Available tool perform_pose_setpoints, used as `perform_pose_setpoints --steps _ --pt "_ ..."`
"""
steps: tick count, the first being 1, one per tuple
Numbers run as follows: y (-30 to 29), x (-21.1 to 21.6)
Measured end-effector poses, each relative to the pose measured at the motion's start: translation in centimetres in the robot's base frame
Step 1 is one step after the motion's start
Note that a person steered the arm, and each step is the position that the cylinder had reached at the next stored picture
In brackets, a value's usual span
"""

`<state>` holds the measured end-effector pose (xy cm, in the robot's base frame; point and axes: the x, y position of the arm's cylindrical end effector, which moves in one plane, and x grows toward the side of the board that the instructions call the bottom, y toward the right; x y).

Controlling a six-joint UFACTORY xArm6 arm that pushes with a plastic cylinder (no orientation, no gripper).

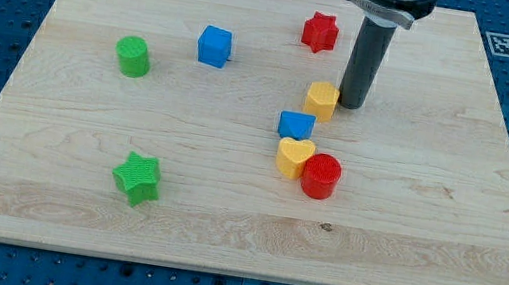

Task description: Push the yellow hexagon into the blue triangle

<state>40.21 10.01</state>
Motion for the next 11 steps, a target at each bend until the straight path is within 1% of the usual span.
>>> perform_pose_setpoints --steps 1,2,3,4,6,8,9,10,11 --pt "-2.2 0.1" --pt "-2.6 -0.1" --pt "-2.5 -3.2" --pt "-4.3 -4.0" --pt "-4.8 -2.2" --pt "-4.8 -2.1" --pt "-6.1 -2.5" --pt "-7.9 -2.1" --pt "-7.8 -1.4"
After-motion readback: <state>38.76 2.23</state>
